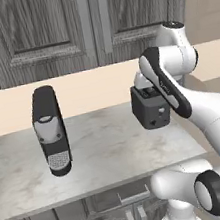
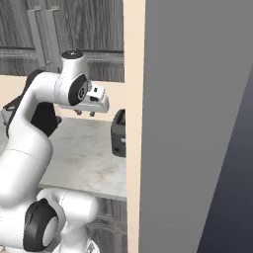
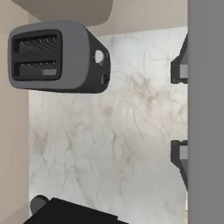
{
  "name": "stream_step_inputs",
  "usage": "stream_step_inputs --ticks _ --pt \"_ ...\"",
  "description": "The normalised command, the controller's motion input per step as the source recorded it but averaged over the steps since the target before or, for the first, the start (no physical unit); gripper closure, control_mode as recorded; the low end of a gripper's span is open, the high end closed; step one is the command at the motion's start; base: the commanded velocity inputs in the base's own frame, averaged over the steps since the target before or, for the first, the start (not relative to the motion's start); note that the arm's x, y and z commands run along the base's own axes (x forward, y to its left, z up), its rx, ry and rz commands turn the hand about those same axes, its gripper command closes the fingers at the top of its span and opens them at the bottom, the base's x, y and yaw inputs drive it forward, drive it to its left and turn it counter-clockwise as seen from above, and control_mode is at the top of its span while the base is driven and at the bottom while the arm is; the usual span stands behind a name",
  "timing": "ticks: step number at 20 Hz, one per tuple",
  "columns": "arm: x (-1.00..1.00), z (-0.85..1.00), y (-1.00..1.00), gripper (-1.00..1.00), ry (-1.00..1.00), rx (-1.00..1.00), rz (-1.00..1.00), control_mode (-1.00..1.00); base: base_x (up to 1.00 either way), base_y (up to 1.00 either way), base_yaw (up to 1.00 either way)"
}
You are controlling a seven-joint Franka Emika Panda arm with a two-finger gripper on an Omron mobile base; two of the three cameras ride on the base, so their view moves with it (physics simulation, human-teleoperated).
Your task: Navigate to the stove.
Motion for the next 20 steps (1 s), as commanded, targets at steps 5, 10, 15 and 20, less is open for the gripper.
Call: stream_step_inputs --ticks 5,10,15,20 --pt "-0.02 0.0 0.0 -1.0 0.0 0.0 0.0 1.0 -0.05 0.04 0.0" --pt "0.0 0.0 0.0 -1.0 0.0 0.0 0.0 1.0 -0.51 0.69 0.23" --pt "0.0 0.0 0.0 -1.0 0.0 0.0 0.0 1.0 -0.45 1.0 0.5" --pt "0.0 0.0 0.0 -1.0 0.0 0.0 0.0 1.0 -0.53 0.78 0.49"
